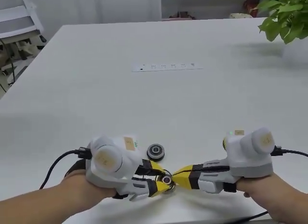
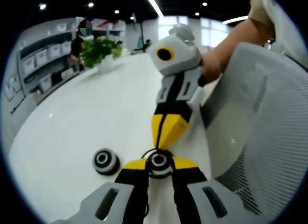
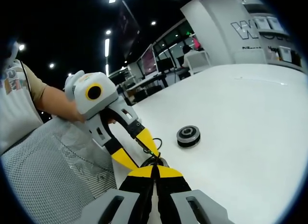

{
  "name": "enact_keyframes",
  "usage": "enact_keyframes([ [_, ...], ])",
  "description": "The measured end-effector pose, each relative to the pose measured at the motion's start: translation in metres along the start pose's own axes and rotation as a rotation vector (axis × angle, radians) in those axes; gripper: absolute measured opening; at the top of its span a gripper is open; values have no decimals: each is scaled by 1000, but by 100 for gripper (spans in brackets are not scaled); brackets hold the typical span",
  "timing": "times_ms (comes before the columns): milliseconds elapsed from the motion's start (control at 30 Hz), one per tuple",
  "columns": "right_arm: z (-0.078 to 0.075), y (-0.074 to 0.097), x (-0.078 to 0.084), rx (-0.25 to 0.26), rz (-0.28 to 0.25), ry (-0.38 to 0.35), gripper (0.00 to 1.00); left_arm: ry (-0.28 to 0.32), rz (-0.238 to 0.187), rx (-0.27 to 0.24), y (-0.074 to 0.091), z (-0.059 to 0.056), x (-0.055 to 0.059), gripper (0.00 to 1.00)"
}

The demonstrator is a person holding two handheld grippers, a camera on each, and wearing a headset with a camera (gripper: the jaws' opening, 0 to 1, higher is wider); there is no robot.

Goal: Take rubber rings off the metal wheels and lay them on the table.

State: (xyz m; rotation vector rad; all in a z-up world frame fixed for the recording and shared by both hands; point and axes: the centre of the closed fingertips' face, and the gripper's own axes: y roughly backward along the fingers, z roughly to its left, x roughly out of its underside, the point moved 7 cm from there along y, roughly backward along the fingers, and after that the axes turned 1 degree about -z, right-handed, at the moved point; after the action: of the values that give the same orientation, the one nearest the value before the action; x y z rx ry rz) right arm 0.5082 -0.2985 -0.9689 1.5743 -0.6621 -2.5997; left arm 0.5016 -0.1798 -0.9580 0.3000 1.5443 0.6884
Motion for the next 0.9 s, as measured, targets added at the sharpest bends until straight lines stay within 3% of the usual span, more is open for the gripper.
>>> enact_keyframes([
  [400, 1, 4, -6, -3, -14, -4, 0, 46, -64, 23, 20, 0, -14, 29],
  [900, 6, 10, -14, -19, -26, -3, 0, 99, -111, -18, 55, 4, -17, 45],
])
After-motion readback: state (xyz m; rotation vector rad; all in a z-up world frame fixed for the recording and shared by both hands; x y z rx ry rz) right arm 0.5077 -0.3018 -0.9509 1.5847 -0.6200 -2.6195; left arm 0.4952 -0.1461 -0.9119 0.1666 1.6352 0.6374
